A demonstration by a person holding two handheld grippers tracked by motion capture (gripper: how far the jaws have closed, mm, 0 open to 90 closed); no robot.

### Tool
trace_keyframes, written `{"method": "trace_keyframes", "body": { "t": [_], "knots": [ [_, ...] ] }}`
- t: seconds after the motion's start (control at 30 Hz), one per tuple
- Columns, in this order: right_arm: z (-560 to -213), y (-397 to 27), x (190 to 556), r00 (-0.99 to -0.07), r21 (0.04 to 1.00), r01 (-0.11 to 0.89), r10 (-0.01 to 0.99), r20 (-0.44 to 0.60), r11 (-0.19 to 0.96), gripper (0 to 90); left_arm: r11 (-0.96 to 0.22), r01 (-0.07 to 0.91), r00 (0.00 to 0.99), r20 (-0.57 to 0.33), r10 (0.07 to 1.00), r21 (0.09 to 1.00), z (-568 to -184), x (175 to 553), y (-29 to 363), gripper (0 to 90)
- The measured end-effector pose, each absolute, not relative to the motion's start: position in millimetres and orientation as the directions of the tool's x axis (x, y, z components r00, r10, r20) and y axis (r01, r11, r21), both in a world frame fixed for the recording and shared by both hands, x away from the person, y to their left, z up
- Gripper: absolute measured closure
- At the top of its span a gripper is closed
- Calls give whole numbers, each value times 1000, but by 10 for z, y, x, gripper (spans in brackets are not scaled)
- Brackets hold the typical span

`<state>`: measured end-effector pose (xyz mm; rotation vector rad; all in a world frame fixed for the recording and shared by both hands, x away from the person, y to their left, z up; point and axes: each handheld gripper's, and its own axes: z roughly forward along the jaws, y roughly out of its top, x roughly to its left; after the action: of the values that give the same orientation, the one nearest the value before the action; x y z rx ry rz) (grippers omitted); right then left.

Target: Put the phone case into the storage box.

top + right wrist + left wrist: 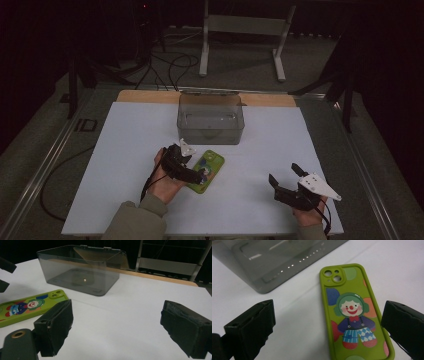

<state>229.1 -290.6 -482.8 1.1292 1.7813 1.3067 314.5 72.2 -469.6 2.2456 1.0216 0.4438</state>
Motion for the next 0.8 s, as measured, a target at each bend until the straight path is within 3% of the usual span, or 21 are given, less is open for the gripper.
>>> {"method": "trace_keyframes", "body": {
  "t": [0.8],
  "knots": [
    [-4826,-2911,2289,-416,957,260,909,-11,131,109,-537,576,654,47,755,616,-4790,3150,545,2]
  ]
}}
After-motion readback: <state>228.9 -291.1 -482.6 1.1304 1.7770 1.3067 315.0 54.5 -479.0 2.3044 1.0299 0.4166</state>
